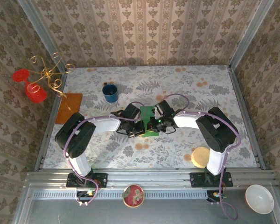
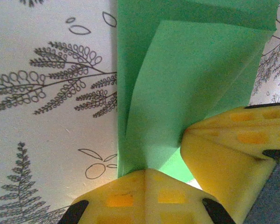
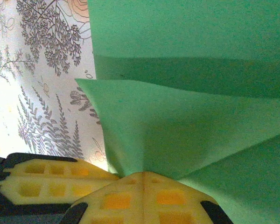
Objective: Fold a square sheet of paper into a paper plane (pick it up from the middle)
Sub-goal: Fold the triangle a second time at the center of the table.
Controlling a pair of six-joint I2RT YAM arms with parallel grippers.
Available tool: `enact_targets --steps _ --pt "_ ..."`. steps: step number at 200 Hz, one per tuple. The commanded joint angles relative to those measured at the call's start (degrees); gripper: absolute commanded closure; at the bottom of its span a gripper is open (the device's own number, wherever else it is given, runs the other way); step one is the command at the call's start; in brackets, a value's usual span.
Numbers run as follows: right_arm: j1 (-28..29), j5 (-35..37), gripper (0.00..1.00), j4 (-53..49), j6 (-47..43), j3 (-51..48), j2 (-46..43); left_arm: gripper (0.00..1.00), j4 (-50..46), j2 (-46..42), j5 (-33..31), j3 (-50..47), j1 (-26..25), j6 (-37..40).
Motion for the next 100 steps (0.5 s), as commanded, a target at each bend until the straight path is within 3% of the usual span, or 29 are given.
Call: enact_targets --steps 1,62,100 --pt "0.52 -1.1 1.0 0.53 0.71 1.62 1.22 1.0 -8.23 1.49 -2.61 -3.06 0.25 0.15" --pt "-0.05 0.42 1.0 -0.69 0.65 1.9 2.69 1.0 -8.63 1.27 -2.95 -3.47 0.28 -0.11" --pt "-4.38 2.81 1.0 -1.68 -0.21 1.9 4.46 1.0 -9.3 0.88 -3.26 -4.66 0.25 -0.9"
